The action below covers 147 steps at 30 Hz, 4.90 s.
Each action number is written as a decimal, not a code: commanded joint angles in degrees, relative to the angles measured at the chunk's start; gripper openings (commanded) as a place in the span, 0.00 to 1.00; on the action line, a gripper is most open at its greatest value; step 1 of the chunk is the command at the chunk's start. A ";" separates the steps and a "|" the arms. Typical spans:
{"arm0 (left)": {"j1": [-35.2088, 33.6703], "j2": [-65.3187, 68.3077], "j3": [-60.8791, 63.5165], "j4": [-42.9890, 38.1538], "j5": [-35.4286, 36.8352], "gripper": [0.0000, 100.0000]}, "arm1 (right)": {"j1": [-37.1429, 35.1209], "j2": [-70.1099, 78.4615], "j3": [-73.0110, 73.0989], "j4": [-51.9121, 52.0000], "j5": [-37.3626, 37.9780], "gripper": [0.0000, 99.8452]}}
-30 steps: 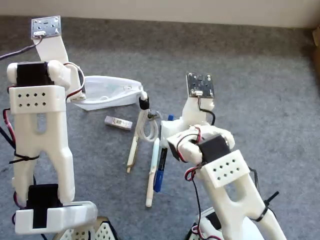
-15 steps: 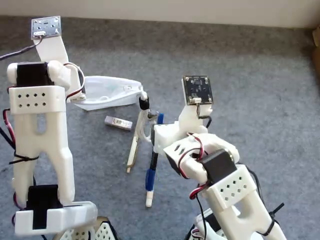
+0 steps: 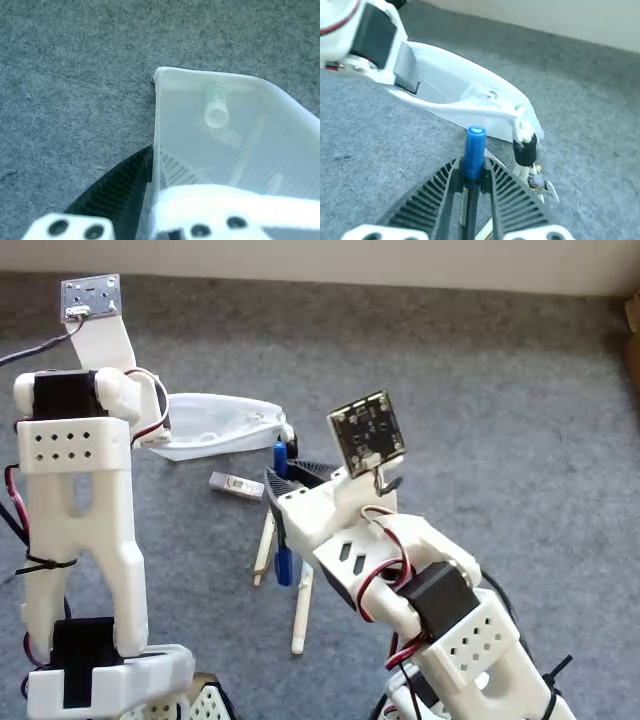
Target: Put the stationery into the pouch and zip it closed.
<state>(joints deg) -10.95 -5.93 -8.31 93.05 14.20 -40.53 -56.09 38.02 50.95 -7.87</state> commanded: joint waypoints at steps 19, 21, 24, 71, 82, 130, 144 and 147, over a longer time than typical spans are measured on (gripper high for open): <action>-0.31 -0.48 0.84 -0.79 0.44 0.01 | -2.42 -1.45 -1.71 -22.73 3.43 0.01; -0.31 -0.48 0.84 -0.79 0.44 0.01 | -2.42 -1.36 -1.71 -24.22 3.43 0.01; -0.31 -0.48 0.84 -0.97 0.44 0.01 | -2.42 -1.36 -1.71 -26.86 3.43 0.01; -0.31 -0.48 0.92 -0.88 0.35 0.01 | -2.42 6.73 -1.01 -55.60 11.87 0.01; -0.31 -0.48 0.84 -0.88 0.26 0.01 | -2.33 6.73 1.36 -55.96 11.96 0.01; -0.31 -0.48 1.10 -1.05 0.18 0.01 | -3.65 10.68 12.70 -48.57 18.90 0.14; -0.31 -0.48 1.10 -1.14 0.18 0.01 | -3.74 6.55 11.91 -44.26 18.81 0.14; -0.31 -0.48 1.01 -1.14 0.18 0.01 | -3.74 4.70 8.75 -37.85 18.81 0.14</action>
<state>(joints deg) -10.95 -6.02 -8.22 92.70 14.20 -43.69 -47.12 52.18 6.29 10.59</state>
